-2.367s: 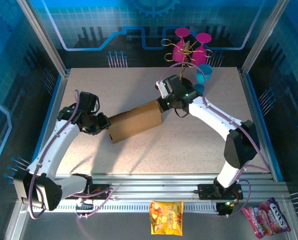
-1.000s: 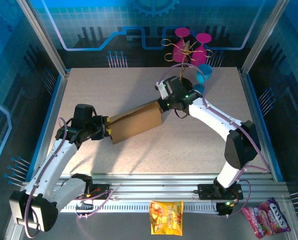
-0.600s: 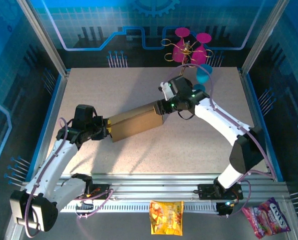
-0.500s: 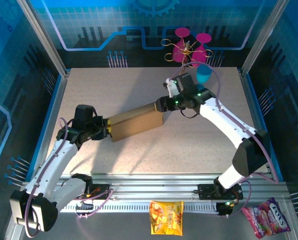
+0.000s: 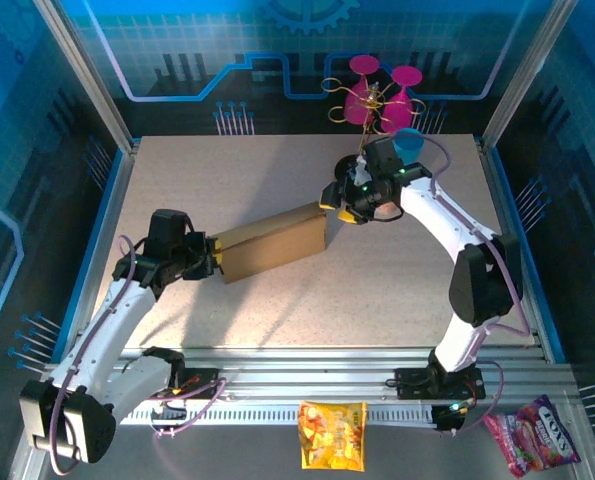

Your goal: Fold the paper box

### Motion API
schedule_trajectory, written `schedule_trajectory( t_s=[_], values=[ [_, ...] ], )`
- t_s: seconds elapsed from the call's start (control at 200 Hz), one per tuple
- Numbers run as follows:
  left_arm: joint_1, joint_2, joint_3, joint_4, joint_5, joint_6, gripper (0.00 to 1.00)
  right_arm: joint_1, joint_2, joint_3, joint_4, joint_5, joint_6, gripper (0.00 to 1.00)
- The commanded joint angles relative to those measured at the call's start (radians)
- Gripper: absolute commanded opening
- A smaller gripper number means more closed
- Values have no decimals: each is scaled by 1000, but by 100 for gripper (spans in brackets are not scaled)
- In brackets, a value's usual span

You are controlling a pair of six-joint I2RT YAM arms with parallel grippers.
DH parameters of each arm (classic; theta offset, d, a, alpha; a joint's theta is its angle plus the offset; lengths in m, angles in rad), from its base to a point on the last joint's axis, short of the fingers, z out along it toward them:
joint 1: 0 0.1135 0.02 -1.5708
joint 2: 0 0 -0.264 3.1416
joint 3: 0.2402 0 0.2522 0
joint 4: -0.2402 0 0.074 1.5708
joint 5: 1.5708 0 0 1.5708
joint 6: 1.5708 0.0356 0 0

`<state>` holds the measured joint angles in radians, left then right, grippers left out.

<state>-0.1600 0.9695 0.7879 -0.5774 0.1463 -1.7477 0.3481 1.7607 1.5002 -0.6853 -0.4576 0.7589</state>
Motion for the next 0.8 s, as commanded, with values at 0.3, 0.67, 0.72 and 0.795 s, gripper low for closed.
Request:
schedule_trajectory(
  t_s=[0.3,0.67,0.72,0.795],
  values=[
    [-15,18,-66,-46,17,25,19,5,27,-79,10,-27,53,35],
    [-113,21,-154,143,120,123,26,-67,-74,-196,48,25,-117,14],
    [-145,22,-151,128,121,171,27,-91,-124,-250,58,38,-140,14],
    [-193,11,-172,109,126,212,28,-118,-206,-339,82,47,-174,15]
  ],
)
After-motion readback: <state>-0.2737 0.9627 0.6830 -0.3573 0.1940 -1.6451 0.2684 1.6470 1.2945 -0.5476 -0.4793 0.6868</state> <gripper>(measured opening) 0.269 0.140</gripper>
